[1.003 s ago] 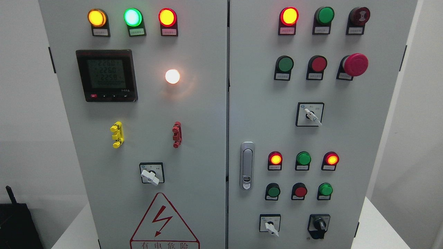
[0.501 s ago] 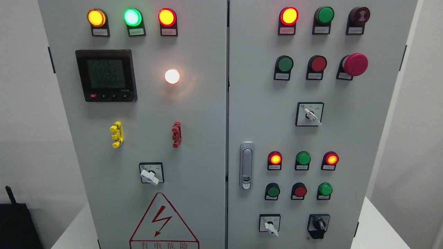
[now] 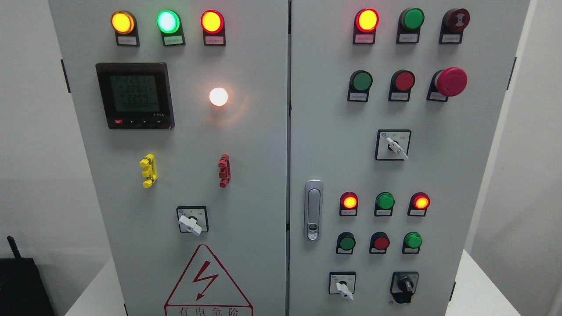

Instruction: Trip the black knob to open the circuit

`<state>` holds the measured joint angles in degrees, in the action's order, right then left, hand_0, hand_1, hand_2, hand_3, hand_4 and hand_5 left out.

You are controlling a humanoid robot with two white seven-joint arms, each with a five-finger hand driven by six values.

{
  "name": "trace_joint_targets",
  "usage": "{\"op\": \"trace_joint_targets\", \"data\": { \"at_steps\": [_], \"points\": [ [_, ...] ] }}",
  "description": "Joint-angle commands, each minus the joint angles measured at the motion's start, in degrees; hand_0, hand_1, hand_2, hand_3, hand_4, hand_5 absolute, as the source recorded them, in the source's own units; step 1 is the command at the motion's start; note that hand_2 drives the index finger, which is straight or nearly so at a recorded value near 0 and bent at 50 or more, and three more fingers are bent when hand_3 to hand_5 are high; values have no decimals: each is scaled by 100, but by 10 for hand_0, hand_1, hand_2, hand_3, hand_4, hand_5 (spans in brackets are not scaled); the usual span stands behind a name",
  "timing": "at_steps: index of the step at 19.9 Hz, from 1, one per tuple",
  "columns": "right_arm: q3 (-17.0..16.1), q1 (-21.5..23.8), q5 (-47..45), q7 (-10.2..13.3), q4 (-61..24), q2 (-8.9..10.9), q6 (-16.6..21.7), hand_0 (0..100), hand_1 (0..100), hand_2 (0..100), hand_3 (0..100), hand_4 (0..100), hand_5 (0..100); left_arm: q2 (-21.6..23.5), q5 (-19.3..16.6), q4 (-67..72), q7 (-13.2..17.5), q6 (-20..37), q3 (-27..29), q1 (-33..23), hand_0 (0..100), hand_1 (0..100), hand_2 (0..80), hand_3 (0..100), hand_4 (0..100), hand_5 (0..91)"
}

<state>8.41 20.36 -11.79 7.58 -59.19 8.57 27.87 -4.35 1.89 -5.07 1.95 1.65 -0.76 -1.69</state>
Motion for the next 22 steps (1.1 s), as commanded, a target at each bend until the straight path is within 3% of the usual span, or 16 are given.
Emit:
{"op": "trace_joint_targets", "data": {
  "at_steps": [1,3,8,11,17,22],
  "points": [
    [3,12,-34,77,-364,66,87,264,702,0,883,700,397,-5,14,6,-2,-7,5,2,120,389,0,0,0,0],
    [-6,56,-34,95,-671,75,166,305,709,0,893,715,441,-5,14,6,-2,-7,5,2,120,389,0,0,0,0],
    [-41,109,-34,253,-1427,75,202,623,817,0,897,764,606,-5,14,6,-2,-7,5,2,120,389,0,0,0,0],
    [-59,144,-34,253,-1884,66,202,728,846,0,914,784,660,-5,14,6,-2,-7,5,2,120,389,0,0,0,0],
    [-76,153,-34,332,-2685,57,123,812,850,0,989,845,765,-5,14,6,-2,-7,5,2,120,389,0,0,0,0],
    [-208,109,-43,332,-3036,49,53,802,826,0,1000,923,876,-14,14,6,-2,-7,5,11,120,389,0,0,0,0]
  ]
}}
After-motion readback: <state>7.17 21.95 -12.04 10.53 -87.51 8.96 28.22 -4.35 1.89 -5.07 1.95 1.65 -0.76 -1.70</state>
